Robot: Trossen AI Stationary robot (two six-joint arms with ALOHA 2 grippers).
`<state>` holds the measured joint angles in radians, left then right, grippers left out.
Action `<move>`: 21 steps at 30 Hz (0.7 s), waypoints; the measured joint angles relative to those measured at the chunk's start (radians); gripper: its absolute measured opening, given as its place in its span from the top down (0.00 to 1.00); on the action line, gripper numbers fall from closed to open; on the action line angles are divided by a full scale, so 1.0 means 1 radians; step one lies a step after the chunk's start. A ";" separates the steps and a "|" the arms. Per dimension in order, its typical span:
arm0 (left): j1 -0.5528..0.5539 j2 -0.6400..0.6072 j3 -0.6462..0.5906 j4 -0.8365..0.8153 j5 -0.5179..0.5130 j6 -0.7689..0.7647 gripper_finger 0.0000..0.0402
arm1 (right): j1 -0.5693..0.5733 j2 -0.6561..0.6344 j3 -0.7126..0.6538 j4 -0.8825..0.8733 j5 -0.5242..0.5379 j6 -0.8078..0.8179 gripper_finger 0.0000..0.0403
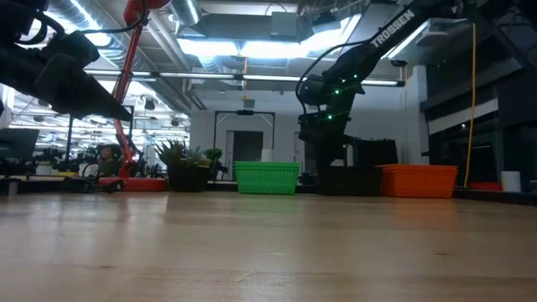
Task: Stack baskets by color
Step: Adjust the stack of black bins, then return to Home Position
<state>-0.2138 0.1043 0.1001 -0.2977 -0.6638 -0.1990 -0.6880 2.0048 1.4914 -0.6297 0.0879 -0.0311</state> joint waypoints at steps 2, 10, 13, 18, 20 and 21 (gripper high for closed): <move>0.000 0.000 0.000 0.000 0.000 0.000 1.00 | 0.000 0.000 0.000 0.008 -0.010 0.000 0.80; 0.000 0.000 0.000 0.000 0.000 0.000 1.00 | 0.002 0.000 0.000 0.038 -0.038 0.000 0.80; 0.000 0.000 0.000 0.000 0.000 0.000 1.00 | 0.002 0.000 0.000 0.031 -0.037 0.000 0.80; 0.000 0.000 0.000 0.000 0.000 0.000 1.00 | 0.005 -0.028 -0.001 -0.056 -0.037 0.002 0.80; 0.000 0.000 0.000 0.000 0.000 0.000 1.00 | 0.017 -0.067 -0.001 -0.103 -0.023 0.005 0.80; 0.000 0.000 0.000 0.000 0.000 0.000 1.00 | 0.026 -0.091 -0.001 -0.129 0.000 0.005 0.80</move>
<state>-0.2138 0.1043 0.0998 -0.2977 -0.6640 -0.1989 -0.6622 1.9137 1.4906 -0.7589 0.0879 -0.0259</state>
